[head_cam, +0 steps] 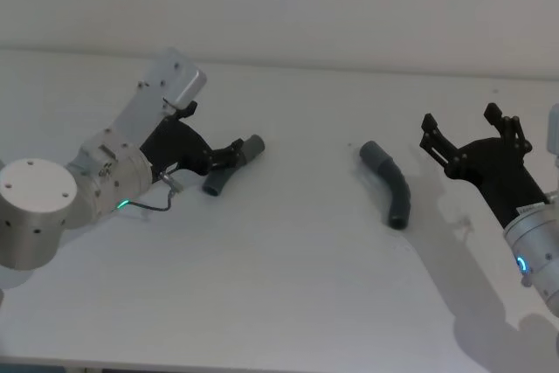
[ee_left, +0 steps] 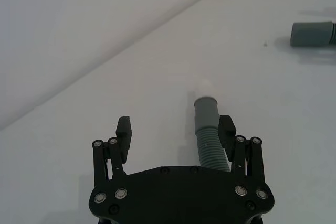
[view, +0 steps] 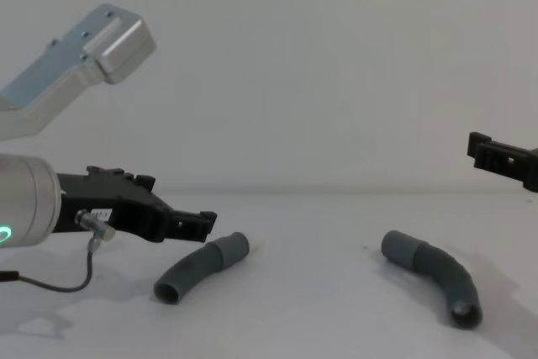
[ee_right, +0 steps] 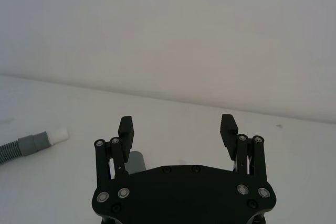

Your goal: Use both hands to pick up one end of the pipe from the table, align the ends, and insert them.

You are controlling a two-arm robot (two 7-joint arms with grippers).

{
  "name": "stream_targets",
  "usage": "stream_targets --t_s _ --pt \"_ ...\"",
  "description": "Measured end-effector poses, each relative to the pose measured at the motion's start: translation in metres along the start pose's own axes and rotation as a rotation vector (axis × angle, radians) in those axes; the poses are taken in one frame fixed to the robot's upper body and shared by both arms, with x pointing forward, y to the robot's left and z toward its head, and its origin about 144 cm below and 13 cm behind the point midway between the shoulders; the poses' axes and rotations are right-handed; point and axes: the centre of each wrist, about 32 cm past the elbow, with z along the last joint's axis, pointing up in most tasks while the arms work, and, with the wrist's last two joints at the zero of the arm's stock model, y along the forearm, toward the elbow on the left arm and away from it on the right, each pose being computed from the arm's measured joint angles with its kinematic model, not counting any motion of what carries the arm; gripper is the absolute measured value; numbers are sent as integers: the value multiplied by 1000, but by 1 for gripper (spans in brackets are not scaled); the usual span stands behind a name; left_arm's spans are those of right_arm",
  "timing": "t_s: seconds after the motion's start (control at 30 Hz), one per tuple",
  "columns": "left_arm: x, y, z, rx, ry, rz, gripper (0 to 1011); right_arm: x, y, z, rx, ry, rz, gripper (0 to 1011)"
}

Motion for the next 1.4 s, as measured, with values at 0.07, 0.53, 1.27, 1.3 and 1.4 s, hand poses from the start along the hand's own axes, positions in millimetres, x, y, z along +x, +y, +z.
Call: stream_targets --t_s 0.07,0.53,1.27,1.3,1.4 --pt "1 0 1 12 -2 -9 1002 0 0 0 0 0 0 1004" --pt "4 -4 2 56 -9 -50 1002 0 0 0 0 0 0 1004" --pt "-2 -24 -2 85 24 -79 1001 0 0 0 0 0 0 1004" --pt "-2 -24 -2 86 25 -79 1002 0 0 0 0 0 0 1004" --pt "-2 -26 -3 91 29 -78 1002 0 0 0 0 0 0 1004"
